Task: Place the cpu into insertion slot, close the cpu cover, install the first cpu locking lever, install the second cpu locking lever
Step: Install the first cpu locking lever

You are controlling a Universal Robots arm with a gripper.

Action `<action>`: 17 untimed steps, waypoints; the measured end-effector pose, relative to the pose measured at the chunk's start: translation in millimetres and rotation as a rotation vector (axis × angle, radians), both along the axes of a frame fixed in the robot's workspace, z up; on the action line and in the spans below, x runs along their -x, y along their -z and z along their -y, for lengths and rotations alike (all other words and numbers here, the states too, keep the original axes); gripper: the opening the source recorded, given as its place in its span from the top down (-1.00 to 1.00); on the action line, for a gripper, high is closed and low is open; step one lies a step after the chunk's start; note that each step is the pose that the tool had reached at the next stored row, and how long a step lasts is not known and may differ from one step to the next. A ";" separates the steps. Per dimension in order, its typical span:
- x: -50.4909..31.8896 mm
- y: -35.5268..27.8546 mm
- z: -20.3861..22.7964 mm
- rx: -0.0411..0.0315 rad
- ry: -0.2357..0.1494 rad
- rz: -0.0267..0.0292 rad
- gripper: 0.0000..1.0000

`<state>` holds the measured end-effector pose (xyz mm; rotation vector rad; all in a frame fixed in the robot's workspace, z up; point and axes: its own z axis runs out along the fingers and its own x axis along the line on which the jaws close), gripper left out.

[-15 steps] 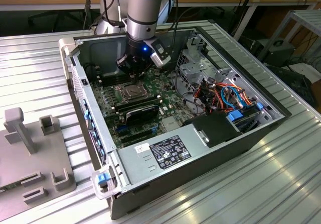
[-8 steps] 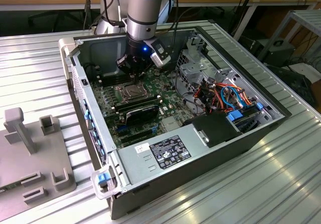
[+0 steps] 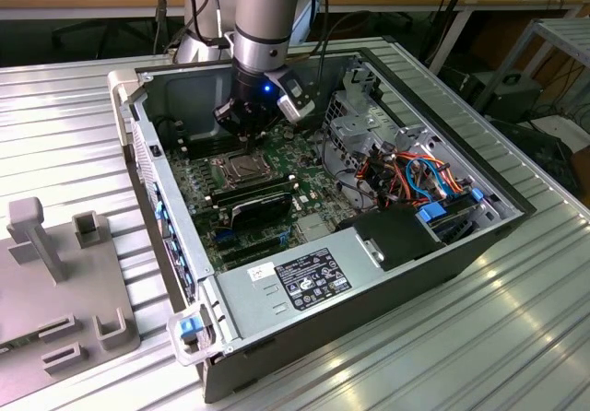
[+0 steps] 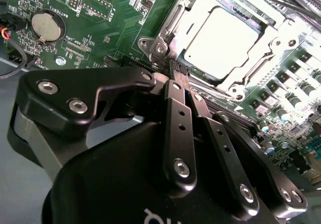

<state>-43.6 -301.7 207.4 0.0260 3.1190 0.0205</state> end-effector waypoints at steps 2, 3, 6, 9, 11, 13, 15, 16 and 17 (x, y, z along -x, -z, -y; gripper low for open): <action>0.0 0.0 0.1 0.0000 0.000 0.0000 0.79; 0.0 0.1 0.2 0.0001 0.000 0.0000 0.79; -0.5 5.1 0.3 0.0008 0.000 -0.0003 0.79; -0.7 6.4 0.3 0.0007 0.000 -0.0003 0.79; -0.8 6.8 0.3 0.0007 0.000 -0.0002 0.79; -0.8 7.0 0.3 0.0008 0.000 -0.0003 0.79; -0.7 7.0 0.4 0.0009 0.000 -0.0005 0.79; -0.7 7.0 0.3 0.0010 0.000 -0.0005 0.79; -0.7 6.9 -0.2 0.0016 0.000 -0.0006 0.79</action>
